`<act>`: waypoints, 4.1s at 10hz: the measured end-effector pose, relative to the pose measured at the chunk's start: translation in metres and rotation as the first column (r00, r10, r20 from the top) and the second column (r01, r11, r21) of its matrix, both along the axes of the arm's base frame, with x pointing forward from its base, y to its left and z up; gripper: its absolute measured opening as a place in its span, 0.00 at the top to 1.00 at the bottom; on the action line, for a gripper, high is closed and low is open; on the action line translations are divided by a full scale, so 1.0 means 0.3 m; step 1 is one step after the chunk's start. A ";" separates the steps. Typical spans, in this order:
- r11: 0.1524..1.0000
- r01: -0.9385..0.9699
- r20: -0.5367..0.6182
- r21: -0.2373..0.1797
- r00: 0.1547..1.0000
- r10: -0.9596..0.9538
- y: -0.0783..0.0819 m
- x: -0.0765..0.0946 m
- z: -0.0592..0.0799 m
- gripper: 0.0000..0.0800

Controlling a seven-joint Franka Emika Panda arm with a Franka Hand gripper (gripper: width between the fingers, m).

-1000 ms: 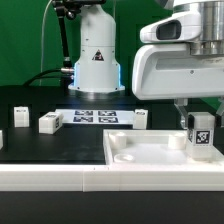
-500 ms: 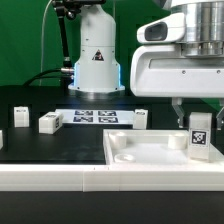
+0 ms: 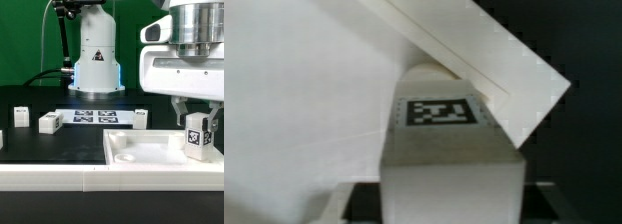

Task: Assemble one leg

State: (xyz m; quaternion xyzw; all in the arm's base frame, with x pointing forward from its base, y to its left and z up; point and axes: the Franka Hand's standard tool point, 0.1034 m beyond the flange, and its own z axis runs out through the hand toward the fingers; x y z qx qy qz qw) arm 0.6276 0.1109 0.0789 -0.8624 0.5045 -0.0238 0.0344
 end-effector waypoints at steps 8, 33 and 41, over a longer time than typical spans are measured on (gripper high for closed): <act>0.963 0.270 -0.018 0.016 0.963 -0.269 0.008 -0.004 0.002 0.22; 0.904 -0.422 -0.009 -0.068 0.906 0.423 0.029 -0.009 -0.015 0.64; 0.910 0.414 -0.002 -0.031 0.910 -0.415 0.045 -0.018 -0.018 0.64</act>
Offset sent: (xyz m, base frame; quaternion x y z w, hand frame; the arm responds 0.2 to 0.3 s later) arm 0.0005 -0.0035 -0.0017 0.0010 -0.0148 0.1816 0.9833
